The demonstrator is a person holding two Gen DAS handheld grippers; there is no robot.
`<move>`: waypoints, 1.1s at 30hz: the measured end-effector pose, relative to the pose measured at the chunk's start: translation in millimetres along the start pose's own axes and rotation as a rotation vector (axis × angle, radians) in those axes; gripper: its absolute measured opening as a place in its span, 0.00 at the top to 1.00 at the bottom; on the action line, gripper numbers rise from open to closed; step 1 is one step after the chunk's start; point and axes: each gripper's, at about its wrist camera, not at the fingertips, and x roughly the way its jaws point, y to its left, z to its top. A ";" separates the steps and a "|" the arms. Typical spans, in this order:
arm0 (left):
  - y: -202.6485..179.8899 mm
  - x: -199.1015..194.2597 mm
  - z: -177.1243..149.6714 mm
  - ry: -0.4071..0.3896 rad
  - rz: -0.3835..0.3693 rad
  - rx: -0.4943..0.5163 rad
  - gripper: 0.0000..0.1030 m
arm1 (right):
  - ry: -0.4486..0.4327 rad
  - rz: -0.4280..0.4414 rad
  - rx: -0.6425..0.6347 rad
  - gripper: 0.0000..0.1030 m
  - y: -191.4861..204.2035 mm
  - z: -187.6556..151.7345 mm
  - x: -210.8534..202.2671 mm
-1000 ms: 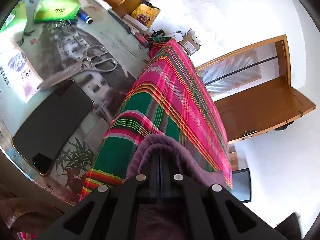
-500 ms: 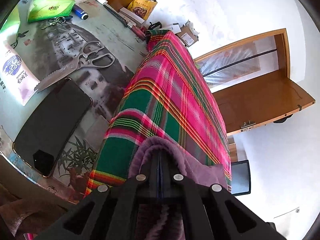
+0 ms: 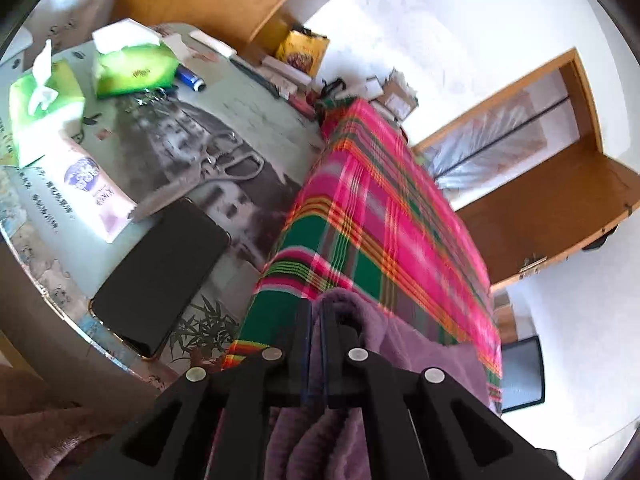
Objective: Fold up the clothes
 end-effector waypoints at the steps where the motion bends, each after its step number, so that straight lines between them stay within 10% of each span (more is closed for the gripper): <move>1: -1.2 -4.0 -0.6 -0.008 -0.001 -0.005 0.98 | -0.001 -0.005 -0.006 0.93 0.9 0.0 0.6; 6: -26.9 -14.8 -5.4 -0.034 0.001 0.073 0.97 | -0.001 -0.018 -0.016 0.92 3.8 0.3 1.3; 14: -58.8 30.8 -17.6 0.188 0.019 0.221 0.96 | -0.009 -0.034 -0.019 0.92 9.5 -1.8 -1.7; 23: -39.9 33.7 -12.8 0.151 0.077 0.155 0.99 | -0.015 -0.020 -0.017 0.86 7.3 -3.5 -4.0; 33: -19.5 32.9 -9.7 0.110 -0.017 0.029 0.99 | -0.054 -0.034 -0.031 0.78 2.8 -5.4 -42.0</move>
